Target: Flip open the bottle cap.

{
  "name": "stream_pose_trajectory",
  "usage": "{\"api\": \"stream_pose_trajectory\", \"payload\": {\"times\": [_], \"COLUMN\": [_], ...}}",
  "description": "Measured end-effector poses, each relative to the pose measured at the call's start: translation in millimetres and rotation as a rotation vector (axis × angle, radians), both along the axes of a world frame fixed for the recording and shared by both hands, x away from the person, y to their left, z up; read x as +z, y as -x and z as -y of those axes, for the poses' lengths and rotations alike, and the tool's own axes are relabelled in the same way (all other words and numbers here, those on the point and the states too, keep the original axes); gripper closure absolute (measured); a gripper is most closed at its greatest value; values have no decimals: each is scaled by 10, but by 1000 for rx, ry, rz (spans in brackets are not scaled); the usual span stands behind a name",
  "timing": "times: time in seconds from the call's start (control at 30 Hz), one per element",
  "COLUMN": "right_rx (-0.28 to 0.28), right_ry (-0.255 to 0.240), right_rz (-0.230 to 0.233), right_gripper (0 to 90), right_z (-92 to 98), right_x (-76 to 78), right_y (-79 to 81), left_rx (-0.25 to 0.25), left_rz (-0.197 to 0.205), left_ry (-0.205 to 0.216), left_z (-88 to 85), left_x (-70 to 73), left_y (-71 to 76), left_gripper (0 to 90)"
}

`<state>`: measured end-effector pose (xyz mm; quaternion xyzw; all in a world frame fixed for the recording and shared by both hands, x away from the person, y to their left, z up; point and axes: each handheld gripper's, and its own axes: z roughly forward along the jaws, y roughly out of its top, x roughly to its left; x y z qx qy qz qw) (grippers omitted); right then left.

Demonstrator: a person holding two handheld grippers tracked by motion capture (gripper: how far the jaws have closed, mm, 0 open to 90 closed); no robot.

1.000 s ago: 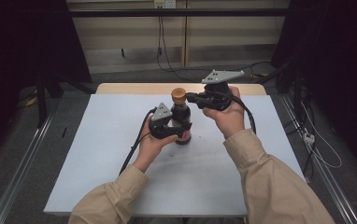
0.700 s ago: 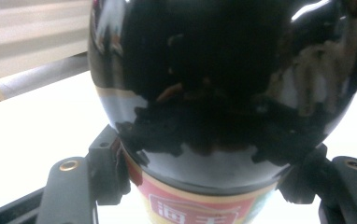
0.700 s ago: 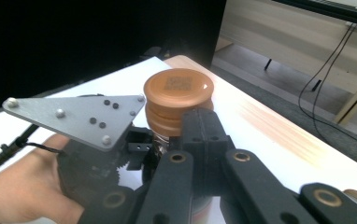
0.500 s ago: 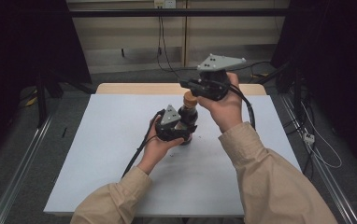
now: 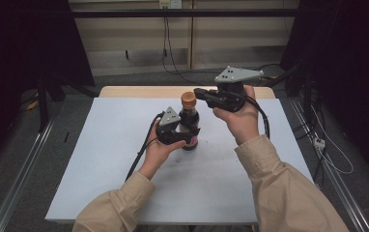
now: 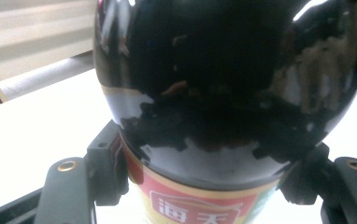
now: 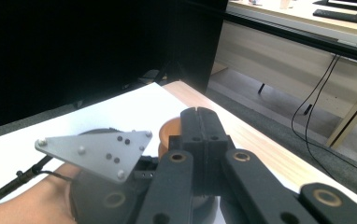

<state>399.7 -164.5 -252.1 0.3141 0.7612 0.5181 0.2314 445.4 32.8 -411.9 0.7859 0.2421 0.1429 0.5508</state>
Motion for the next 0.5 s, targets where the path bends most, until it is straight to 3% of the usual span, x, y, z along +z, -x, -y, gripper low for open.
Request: {"api": "stream_pose_trajectory", "payload": {"times": [0.5], "right_rx": [1], "right_ry": [10], "right_rz": [-59], "right_gripper": [900], "right_z": [93], "right_x": [-260], "right_y": [11], "left_rx": [3], "left_rz": [-1], "left_ry": [8], "left_z": [-5], "left_x": [-10], "left_y": [-6], "left_gripper": [308]}}
